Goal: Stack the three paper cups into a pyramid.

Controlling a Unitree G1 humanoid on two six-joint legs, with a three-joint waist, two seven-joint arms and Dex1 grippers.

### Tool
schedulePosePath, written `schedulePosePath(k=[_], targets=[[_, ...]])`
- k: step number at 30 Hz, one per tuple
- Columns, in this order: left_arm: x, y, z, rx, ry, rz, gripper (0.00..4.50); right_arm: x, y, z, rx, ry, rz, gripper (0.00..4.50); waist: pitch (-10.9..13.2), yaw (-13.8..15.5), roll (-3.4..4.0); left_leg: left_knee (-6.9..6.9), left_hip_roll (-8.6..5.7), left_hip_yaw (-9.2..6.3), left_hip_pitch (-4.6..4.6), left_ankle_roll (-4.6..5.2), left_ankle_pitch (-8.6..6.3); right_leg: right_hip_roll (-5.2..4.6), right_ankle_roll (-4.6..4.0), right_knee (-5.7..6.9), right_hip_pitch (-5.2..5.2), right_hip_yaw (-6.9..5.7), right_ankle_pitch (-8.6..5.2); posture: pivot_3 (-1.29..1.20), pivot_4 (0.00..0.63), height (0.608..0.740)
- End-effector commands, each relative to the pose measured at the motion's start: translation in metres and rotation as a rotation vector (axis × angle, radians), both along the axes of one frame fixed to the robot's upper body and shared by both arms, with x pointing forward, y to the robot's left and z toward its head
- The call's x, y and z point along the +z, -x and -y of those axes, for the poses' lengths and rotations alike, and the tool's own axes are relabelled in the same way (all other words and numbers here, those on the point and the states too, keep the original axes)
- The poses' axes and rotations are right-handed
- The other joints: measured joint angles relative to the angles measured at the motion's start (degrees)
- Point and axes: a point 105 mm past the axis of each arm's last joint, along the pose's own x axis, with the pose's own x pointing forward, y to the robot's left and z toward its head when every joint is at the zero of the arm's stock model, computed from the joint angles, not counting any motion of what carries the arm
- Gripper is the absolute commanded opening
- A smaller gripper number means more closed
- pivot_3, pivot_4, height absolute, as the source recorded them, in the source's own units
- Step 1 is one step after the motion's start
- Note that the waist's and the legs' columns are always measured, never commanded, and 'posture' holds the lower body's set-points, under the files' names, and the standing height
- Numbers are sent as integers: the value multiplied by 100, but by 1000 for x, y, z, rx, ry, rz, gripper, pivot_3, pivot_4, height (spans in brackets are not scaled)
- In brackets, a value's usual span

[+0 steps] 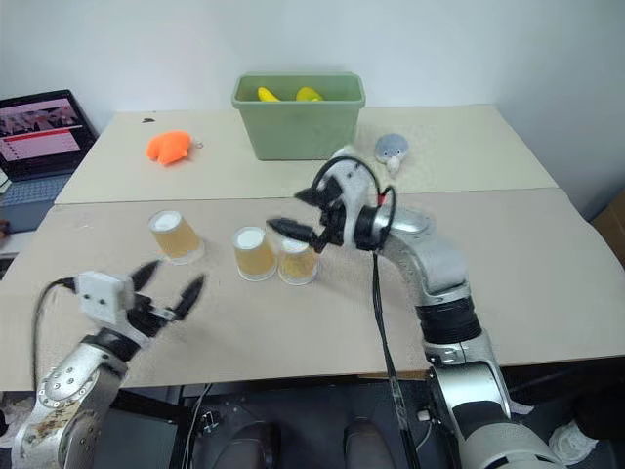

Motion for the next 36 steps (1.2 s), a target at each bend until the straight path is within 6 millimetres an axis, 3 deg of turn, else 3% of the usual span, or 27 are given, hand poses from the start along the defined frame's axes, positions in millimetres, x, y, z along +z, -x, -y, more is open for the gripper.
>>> schedulePosePath(k=[1,12,25,36], targets=[[6,-6,-14,82,8,46,4500,17,6,12,-46,-39,51,4438,-1,-1,-2,0,0,0,-1,0,0,-1,0,0,0,0,0,0,150,732],[-14,-51,6,-47,-1,0,4500,14,12,39,-159,-18,40,4438,-3,-3,-4,0,-1,-1,-4,0,0,2,0,-1,0,-3,0,0,150,732],[4,-95,11,-122,-50,39,4500,9,17,44,-199,-16,33,4438,-2,-4,-5,3,-3,-2,-11,0,0,0,1,-3,-2,-4,0,0,150,732],[12,-110,12,-117,-39,67,4500,8,18,44,-200,-13,34,4438,-2,-10,-6,3,-3,-4,-15,0,1,0,1,-1,-6,-6,0,0,150,732]])
